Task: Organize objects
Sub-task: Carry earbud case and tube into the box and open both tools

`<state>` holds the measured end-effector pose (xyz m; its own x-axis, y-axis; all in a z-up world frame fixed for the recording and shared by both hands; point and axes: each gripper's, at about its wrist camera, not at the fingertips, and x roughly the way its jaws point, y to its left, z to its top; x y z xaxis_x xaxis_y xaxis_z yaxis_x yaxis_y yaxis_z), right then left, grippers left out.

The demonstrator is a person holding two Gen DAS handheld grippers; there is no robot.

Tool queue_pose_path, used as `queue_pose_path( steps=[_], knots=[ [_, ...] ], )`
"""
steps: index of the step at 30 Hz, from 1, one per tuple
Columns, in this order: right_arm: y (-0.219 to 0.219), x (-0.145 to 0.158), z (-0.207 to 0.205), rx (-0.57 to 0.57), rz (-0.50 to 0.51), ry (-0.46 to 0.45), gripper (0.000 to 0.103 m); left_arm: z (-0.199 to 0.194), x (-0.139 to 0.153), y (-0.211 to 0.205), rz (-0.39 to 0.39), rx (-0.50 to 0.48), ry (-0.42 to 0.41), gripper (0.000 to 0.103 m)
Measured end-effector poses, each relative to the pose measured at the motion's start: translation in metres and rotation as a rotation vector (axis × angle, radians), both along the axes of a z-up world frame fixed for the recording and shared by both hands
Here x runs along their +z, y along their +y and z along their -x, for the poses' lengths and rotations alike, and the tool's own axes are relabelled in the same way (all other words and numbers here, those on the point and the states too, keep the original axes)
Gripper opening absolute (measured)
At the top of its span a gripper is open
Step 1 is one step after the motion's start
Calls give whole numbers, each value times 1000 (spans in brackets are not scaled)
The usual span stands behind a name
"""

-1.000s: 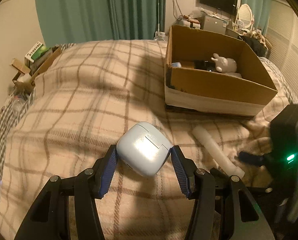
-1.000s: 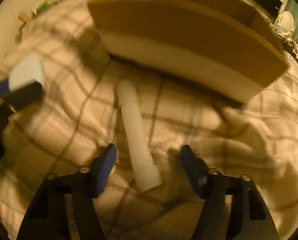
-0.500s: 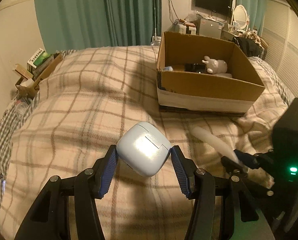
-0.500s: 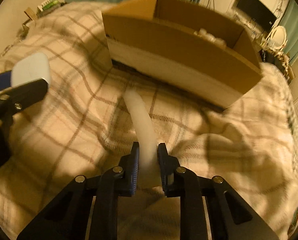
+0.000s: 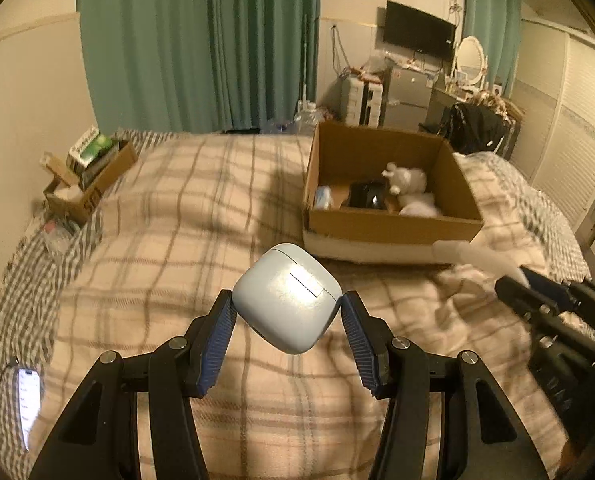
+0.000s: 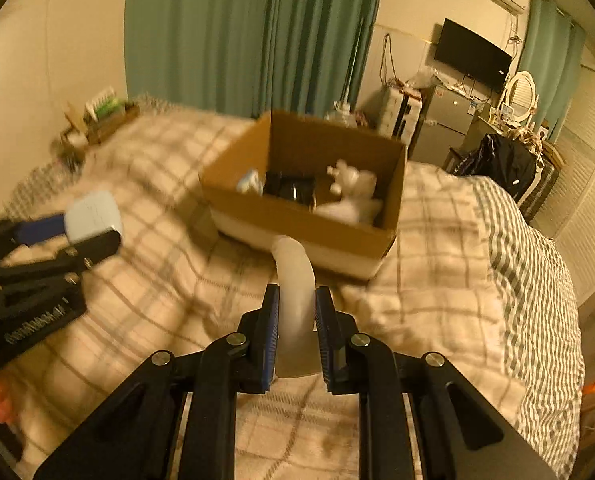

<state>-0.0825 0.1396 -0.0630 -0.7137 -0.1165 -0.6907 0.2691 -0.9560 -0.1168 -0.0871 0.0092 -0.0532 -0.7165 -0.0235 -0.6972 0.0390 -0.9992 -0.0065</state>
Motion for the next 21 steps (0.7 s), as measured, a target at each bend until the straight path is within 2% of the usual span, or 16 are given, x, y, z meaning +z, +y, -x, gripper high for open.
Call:
queue_pose_path(
  steps=[4, 12, 21],
  knots=[
    [7, 35, -1, 8, 34, 48, 17, 8, 27, -1, -16, -6, 33, 55],
    [9, 99, 17, 13, 1, 168, 17, 37, 88, 8, 7, -35, 134, 56],
    [11, 136, 63, 36, 3, 218, 17, 91, 125, 20, 49, -68, 194, 56]
  ],
)
